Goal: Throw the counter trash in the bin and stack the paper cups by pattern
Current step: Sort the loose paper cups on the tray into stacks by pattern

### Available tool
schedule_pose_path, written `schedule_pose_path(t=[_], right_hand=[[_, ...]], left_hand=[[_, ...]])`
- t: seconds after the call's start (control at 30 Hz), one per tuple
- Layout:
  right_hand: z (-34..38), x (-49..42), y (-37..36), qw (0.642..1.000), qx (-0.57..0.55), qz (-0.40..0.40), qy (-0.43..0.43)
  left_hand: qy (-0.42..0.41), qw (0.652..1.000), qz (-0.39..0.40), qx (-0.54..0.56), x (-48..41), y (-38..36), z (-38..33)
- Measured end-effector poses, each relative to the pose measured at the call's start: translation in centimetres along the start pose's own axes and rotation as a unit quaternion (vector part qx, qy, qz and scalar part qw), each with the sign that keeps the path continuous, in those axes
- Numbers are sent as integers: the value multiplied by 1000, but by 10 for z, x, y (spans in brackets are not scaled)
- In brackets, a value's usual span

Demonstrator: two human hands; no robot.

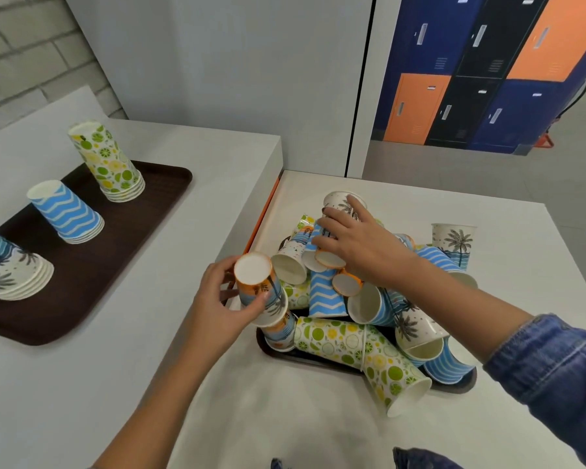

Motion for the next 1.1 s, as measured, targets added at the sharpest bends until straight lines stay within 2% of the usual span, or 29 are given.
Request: schedule_pose_path(t=[0.17,0.27,0.33,0.47,0.53,0.73,0.93,1.1], right_hand=[[-3,0,24,995,-72,-63,-27],[-9,3,40,977,-170,-95,-87],[-12,6,52,936,-288,-143,-145],[-7,12,67,814,-477,-236,-231],[0,15,65,786,-513,-237,-251],[14,17,53,775,-540,-192,-268],[21,18,45,725,-596,-165,-303],[30,20,36,701,-621,-149,-317]], left_hand=[[51,998,20,12,8,-18,30],[71,996,53,-17,8,-29,45],[78,994,72,-29,10,-35,51],[97,992,79,-28,12,-37,57],[88,992,75,-41,10,-35,55],[71,989,91,-91,5,-33,50],[80,987,104,-88,9,-39,51],[66,988,104,-96,9,-38,45]])
Point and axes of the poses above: each hand's wrist, its own x-axis away from the middle knuckle, its own y-axis out of the back of the hand, z = x × y, the point moved 5 cm from there along -x, towards the middle knuckle, and after that the axes turned 1 degree about -z, right-handed, at the moved point
